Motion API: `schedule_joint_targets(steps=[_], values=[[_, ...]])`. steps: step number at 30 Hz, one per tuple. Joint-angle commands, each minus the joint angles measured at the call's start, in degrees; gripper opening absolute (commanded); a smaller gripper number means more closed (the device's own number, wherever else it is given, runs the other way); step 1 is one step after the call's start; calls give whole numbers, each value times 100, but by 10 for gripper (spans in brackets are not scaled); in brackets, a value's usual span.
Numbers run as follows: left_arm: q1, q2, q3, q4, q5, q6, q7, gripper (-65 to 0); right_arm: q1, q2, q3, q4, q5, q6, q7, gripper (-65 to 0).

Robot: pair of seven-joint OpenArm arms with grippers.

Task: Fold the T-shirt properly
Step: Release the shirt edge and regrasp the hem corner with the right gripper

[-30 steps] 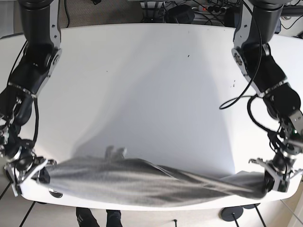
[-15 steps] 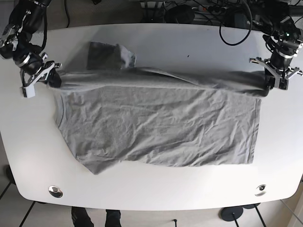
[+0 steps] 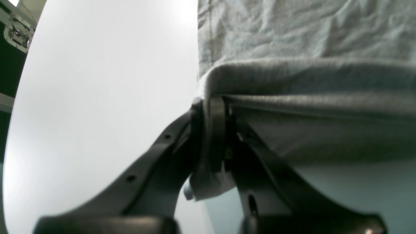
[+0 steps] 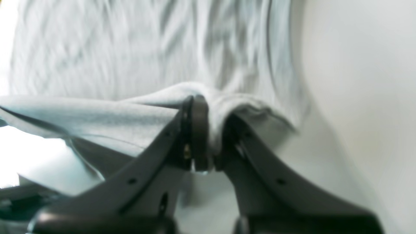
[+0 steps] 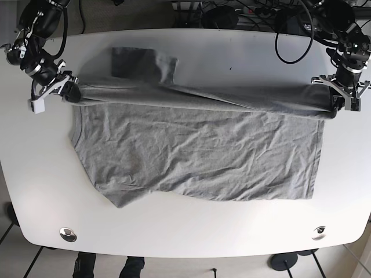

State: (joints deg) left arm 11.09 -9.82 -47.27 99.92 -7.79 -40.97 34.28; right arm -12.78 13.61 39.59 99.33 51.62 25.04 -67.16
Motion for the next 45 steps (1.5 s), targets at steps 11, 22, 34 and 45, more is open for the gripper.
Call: schedule_joint_targets(steps=[11, 22, 34, 45], values=[[-920, -930, 757, -1293, 177, 97, -110, -447, 860, 121, -500, -777, -753, 6, 513, -273], [-639, -903, 617, -1100, 151, 97, -110, -338, -784, -38, -386, 313, 390, -3, 496, -127], [-639, -613, 564, -1838, 203, 97, -672, -339, -1065, -468, -1854, 85, -392, 6, 513, -127], [-604, -622, 538, -1829, 203, 97, -787, -339, -1030, -433, -2821, -3, -392, -11, 1234, -645]])
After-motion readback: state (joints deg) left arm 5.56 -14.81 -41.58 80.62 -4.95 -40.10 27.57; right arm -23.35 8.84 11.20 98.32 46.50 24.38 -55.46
